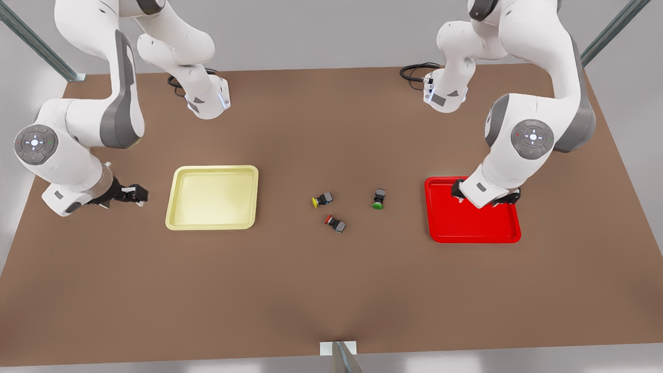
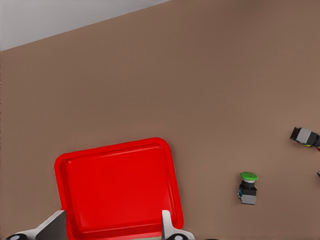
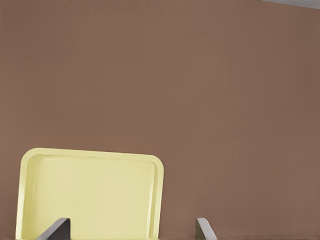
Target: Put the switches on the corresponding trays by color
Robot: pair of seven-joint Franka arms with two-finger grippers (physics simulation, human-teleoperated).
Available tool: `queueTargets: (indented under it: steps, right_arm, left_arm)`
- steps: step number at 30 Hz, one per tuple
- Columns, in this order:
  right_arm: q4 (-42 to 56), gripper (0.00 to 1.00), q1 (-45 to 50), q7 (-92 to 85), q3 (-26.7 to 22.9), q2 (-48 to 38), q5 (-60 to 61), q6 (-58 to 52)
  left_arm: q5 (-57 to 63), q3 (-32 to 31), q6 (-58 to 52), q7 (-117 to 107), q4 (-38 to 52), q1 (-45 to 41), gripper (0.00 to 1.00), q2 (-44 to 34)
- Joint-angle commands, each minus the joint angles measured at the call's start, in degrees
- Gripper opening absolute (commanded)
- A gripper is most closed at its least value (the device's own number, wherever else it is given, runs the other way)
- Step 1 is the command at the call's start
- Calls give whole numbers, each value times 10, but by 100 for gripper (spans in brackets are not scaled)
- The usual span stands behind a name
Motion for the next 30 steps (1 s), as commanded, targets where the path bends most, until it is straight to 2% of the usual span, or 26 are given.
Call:
queueTargets:
  steps: [1, 5, 6, 12, 14, 15, 17, 18, 19, 21, 22, 23, 28, 29, 30]
  right_arm:
    - [0, 100, 1, 0, 0, 0, 0, 0]
    - [-7, 100, 11, 4, 7, 0, 8, -2]
    - [-10, 100, 15, 6, 17, 2, 45, -2]
    - [-11, 100, 112, 56, 56, 19, 52, 30]
    - [-11, 100, 131, 44, 101, 46, 59, 64]
    - [-3, 100, 131, -5, 144, 63, 57, 84]
    - [0, 100, 178, -185, 156, 89, 61, 137]
    - [1, 100, 205, -194, 156, 89, 69, 140]
    - [1, 100, 215, -217, 183, 94, 69, 163]
    - [23, 100, 237, -358, 202, 146, 72, 217]
    - [31, 100, 237, -440, 231, 160, 101, 217]
    - [40, 100, 268, -475, 223, 163, 149, 217]
    - [75, 100, 281, -778, 189, 226, 130, 218]
    - [71, 100, 293, -779, 177, 221, 117, 218]
    - [69, 100, 321, -786, 144, 213, 118, 213]
  left_arm:
    - [8, 0, 0, 0, 0, 0, 100, 0]
    - [8, 0, 0, 6, 0, 0, 100, 3]
    - [8, 0, -4, 2, 0, 0, 100, 3]
    - [3, 0, -12, -1, -1, 0, 100, 10]
    - [3, 0, -12, -1, -2, 0, 100, 13]
    - [3, 1, -12, -1, -2, 0, 100, 14]
    - [4, 1, -12, -3, -1, 0, 100, 15]
    - [6, 1, -12, -6, -2, 0, 100, 16]
    - [6, 3, -12, -7, -2, 0, 100, 16]
    - [5, 5, -11, -29, -1, 1, 100, 28]
    - [3, 4, -9, -48, -1, 0, 100, 32]
    - [0, 4, -6, -52, -1, 0, 100, 40]
    - [-14, 4, -2, -52, 5, 1, 100, 69]
    - [-21, 5, -1, -52, 5, 1, 100, 71]
    - [-22, 4, 8, -52, 5, 1, 100, 72]
